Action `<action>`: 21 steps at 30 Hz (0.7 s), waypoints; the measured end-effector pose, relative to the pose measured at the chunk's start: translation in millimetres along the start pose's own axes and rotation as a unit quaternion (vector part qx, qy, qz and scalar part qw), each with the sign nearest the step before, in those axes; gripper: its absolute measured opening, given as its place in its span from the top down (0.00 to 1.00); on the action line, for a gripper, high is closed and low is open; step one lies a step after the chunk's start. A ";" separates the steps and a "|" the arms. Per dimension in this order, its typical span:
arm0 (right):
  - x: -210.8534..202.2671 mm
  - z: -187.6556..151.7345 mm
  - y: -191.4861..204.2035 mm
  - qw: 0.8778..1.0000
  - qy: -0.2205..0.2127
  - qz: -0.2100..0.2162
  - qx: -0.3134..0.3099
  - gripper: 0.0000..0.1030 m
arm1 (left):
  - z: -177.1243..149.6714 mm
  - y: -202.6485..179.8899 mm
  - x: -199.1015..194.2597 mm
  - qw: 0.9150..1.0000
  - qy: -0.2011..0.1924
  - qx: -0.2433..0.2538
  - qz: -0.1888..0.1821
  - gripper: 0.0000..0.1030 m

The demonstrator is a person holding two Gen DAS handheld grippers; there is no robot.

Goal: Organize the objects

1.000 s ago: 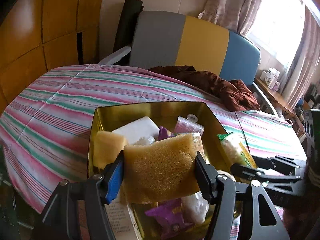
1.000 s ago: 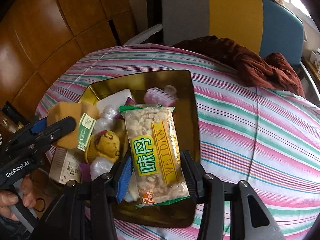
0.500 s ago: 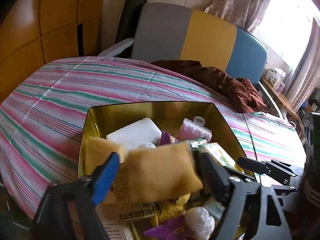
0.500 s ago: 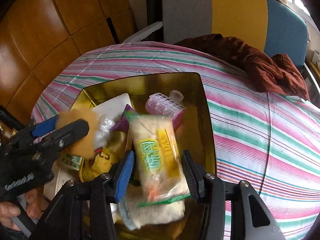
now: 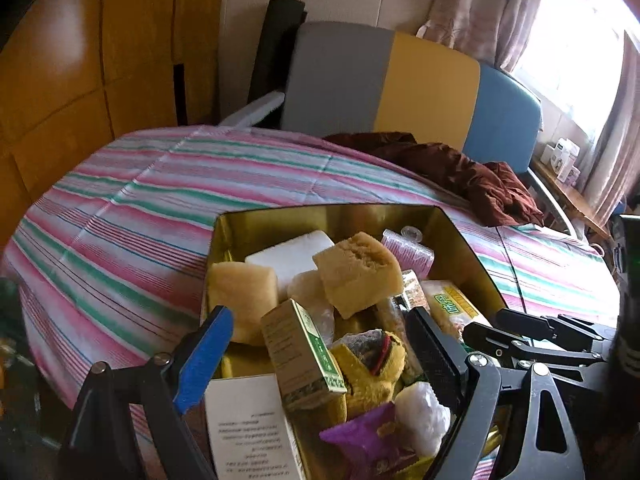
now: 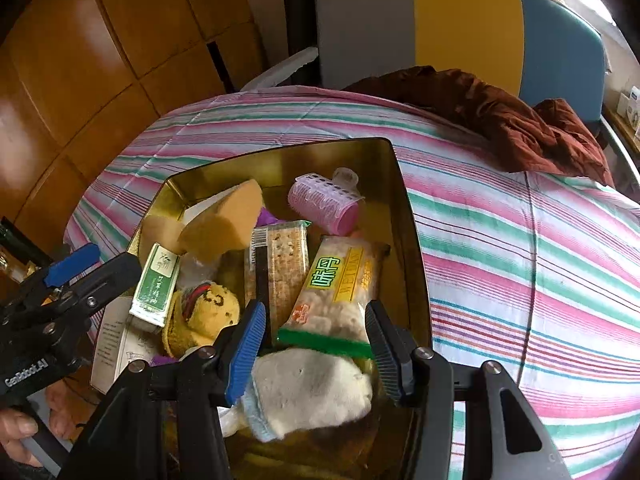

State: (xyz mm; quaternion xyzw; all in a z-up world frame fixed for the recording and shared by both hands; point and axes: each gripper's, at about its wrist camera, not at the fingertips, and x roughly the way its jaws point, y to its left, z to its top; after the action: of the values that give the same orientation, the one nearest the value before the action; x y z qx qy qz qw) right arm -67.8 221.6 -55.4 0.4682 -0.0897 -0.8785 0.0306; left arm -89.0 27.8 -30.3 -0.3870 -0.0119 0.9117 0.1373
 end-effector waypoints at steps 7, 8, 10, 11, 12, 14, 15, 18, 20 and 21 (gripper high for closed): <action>-16.1 -11.8 5.1 1.000 -0.017 -0.007 0.002 0.44 | -6.6 -1.5 -28.8 1.000 -0.026 0.011 0.012 0.08; -18.1 -14.4 5.8 1.000 -0.019 -0.008 0.003 0.43 | -7.5 -1.6 -31.5 0.999 -0.029 0.011 0.013 0.06; -22.5 -19.8 8.2 1.000 -0.022 -0.011 0.003 0.41 | -9.3 -2.7 -38.0 0.999 -0.035 0.011 0.013 0.05; -25.0 -22.7 9.2 1.000 -0.023 -0.013 0.002 0.40 | -10.4 -3.3 -40.3 0.999 -0.037 0.012 0.015 0.04; -27.8 -25.6 10.3 1.000 -0.026 -0.016 0.002 0.40 | -11.6 -4.1 -42.3 0.999 -0.038 0.013 0.016 0.03; -32.9 -30.6 11.2 0.999 -0.030 -0.020 0.003 0.39 | -14.8 -5.3 -45.4 0.999 -0.037 0.013 0.014 0.02; -35.4 -33.7 11.8 0.999 -0.033 -0.022 0.003 0.38 | -16.5 -5.8 -46.7 0.999 -0.035 0.012 0.014 0.01; -41.9 -43.4 13.0 0.999 -0.038 -0.033 0.000 0.35 | -21.9 -7.9 -50.5 0.999 -0.034 0.011 0.016 0.00; -46.5 -51.1 13.5 0.998 -0.041 -0.040 0.001 0.35 | -25.0 -9.0 -52.0 0.999 -0.032 0.012 0.015 0.00; -48.5 -54.0 13.4 0.998 -0.043 -0.044 0.002 0.35 | -26.8 -10.0 -53.4 0.999 -0.032 0.013 0.016 0.00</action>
State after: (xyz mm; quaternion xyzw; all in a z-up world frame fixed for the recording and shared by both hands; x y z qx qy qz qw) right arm 3.6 208.2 -42.7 0.4336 -0.0719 -0.8982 -0.0124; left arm -32.2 21.3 -10.2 -0.3560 0.0021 0.9258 0.1273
